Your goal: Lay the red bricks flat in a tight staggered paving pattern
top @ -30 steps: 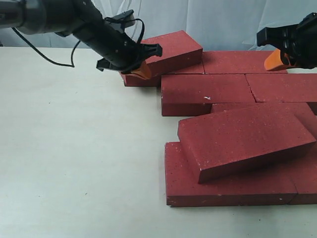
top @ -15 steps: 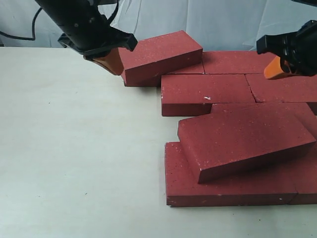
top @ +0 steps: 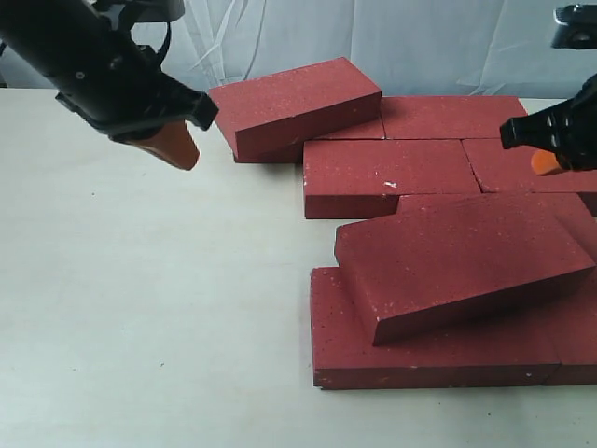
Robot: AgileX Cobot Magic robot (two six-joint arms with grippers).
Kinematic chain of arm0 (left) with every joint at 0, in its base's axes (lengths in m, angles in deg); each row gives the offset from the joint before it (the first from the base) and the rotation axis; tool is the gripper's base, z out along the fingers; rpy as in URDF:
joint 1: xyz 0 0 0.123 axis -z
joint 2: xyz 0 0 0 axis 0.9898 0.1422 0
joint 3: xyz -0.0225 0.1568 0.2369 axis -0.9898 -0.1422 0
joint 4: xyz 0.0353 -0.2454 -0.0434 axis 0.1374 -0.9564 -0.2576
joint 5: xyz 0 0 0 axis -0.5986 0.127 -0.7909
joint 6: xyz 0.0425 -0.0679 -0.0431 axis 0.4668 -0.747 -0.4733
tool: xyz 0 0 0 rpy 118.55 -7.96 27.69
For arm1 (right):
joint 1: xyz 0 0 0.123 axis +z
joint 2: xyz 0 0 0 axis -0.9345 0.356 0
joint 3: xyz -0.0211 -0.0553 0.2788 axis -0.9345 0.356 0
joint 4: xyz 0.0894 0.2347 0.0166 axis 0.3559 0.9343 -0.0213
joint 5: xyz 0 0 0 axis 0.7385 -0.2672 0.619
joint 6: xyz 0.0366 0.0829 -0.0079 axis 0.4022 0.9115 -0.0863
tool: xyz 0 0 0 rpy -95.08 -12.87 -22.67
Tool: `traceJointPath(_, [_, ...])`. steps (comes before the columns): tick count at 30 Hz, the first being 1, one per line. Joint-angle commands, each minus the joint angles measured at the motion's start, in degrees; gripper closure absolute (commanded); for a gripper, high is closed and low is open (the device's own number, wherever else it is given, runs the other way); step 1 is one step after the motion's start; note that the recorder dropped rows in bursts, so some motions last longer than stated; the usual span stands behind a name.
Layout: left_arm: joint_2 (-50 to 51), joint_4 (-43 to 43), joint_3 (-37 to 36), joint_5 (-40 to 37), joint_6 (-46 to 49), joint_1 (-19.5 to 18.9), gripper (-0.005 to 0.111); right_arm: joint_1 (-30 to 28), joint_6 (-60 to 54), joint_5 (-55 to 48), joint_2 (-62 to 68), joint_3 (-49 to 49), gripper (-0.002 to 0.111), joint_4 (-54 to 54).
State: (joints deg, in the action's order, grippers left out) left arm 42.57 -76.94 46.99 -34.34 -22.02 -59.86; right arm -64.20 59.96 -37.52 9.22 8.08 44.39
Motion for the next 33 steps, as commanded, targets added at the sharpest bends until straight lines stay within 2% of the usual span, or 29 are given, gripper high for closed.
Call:
traceJointPath(1, [-2.1, 2.1, -4.4, 4.4, 1.2, -0.1, 0.107, -0.3, 10.9, 2.2, 0.3, 2.0, 0.109, -8.9])
traceJointPath(4, [-2.8, 4.0, -7.2, 7.3, 0.8, -1.3, 0.107, -1.0, 15.3, 1.9, 1.0, 2.0, 0.109, -13.7])
traceJointPath(13, [-3.3, 2.1, -15.3, 16.2, 0.4, -8.5, 0.107, -8.6, 15.3, 0.0, 5.5, 2.0, 0.109, -13.6])
traceJointPath(20, [-3.3, 2.5, -18.4, 21.0, 0.4, -9.4, 0.107, -8.9, 15.3, -0.9, 10.3, 2.0, 0.109, -18.3])
traceJointPath(23, [-3.3, 2.4, -18.4, 21.2, 0.4, -9.4, 0.107, -8.9, 15.1, -0.8, 12.1, 2.0, 0.109, -15.9])
traceJointPath(26, [-3.3, 2.4, -18.4, 21.3, 0.4, -9.4, 0.107, -8.8, 4.5, -1.3, 12.2, 2.0, 0.109, -5.1])
traceJointPath(27, [-3.3, 2.4, -18.4, 21.3, 0.4, -9.4, 0.107, -8.5, 0.4, -2.2, 12.2, 2.0, 0.109, -1.1])
traceJointPath(30, [-3.3, 1.9, -18.4, 21.8, 0.4, -9.4, 0.107, -5.3, -1.4, -4.0, 12.2, 1.9, 0.109, 1.7])
traceJointPath(33, [-3.3, 1.9, -18.4, 22.7, 0.4, -9.4, 0.107, 1.4, -3.6, -6.1, 12.2, -0.1, 0.109, 4.1])
